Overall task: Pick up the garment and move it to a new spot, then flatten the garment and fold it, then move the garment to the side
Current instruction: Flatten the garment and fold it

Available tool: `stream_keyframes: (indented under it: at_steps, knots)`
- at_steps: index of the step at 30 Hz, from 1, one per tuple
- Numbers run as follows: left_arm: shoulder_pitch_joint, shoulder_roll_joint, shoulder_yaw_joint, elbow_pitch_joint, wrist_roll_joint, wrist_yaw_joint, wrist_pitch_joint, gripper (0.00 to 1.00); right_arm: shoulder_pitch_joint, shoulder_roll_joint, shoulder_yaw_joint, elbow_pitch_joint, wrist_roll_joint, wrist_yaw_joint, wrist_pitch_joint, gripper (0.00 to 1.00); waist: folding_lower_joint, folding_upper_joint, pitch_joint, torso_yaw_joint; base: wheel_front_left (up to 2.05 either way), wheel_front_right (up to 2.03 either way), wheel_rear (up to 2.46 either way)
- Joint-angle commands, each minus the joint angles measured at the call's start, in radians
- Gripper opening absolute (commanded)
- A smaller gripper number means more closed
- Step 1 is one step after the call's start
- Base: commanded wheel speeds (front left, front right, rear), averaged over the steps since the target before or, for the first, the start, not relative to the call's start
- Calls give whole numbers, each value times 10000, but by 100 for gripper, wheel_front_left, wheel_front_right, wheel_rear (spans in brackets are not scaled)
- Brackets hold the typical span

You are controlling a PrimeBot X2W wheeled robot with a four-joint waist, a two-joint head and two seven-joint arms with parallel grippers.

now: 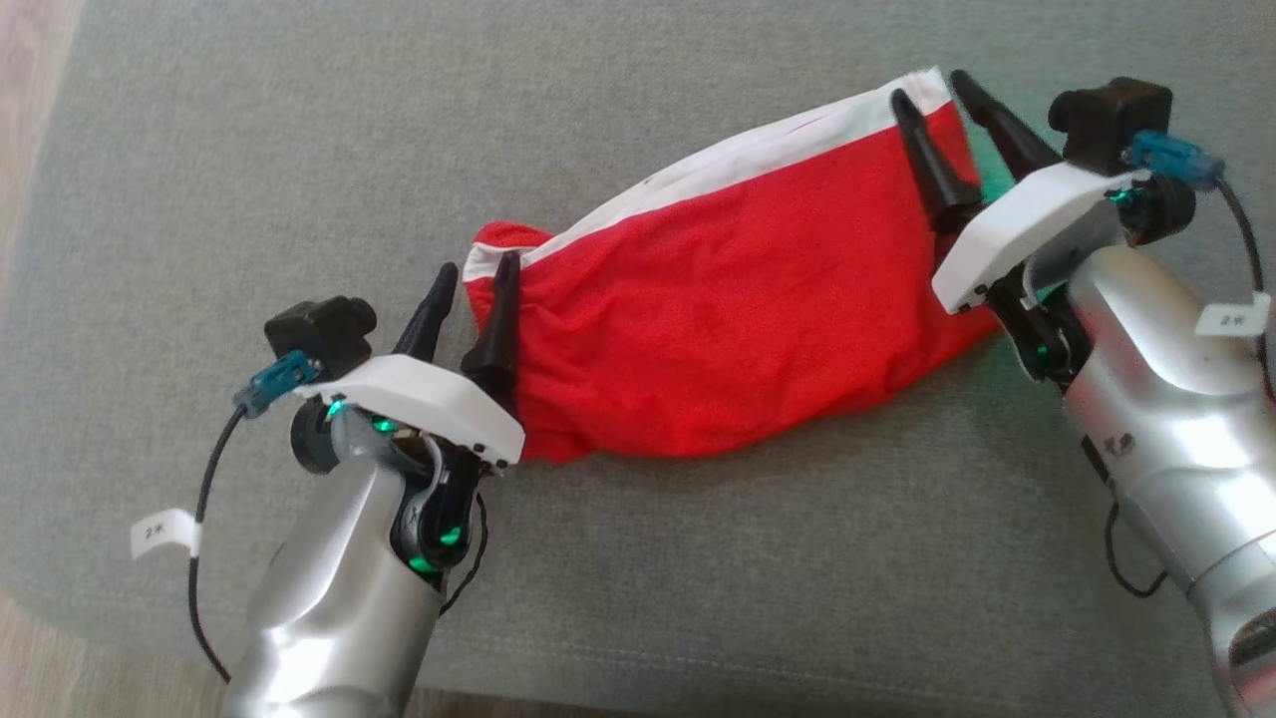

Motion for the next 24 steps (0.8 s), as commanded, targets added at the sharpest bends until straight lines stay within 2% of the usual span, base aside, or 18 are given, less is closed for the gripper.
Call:
stream_keyframes:
  at_steps: [1, 6, 9, 11, 16, 24]
  knots:
    - [-236, 157, 235, -239, 28, 34, -116, 100, -78, 104, 91, -179, 98, -9, -198, 100, 0, 0, -107, -87, 0, 0, 0]
    - [9, 201, 379, -435, 141, 282, -596, 100, 119, 168, 23, -46, 208, -9, -1013, 100, 0, 0, -405, -372, 0, 0, 0]
    - [239, 354, 624, -1041, 624, 638, -857, 100, 461, 145, -661, -482, -221, -9, -1158, 100, 0, 0, -611, -591, 0, 0, 0]
    - [447, 544, 827, -1681, 1155, 895, -917, 100, 1031, 136, -1698, -1353, -844, -9, -1166, 100, 0, 0, -766, -749, 0, 0, 0]
    - [894, 858, 1150, -2960, 2411, 1411, -931, 100, 2411, 301, -3074, -2744, -2185, -9, -1168, 100, 0, 0, -1032, -1020, 0, 0, 0]
    - [1567, 1159, 1217, -3593, 3420, 1643, -933, 100, 4627, 913, -4928, -4702, -3806, -9, -951, 100, 0, 0, -1354, -1377, 0, 0, 0]
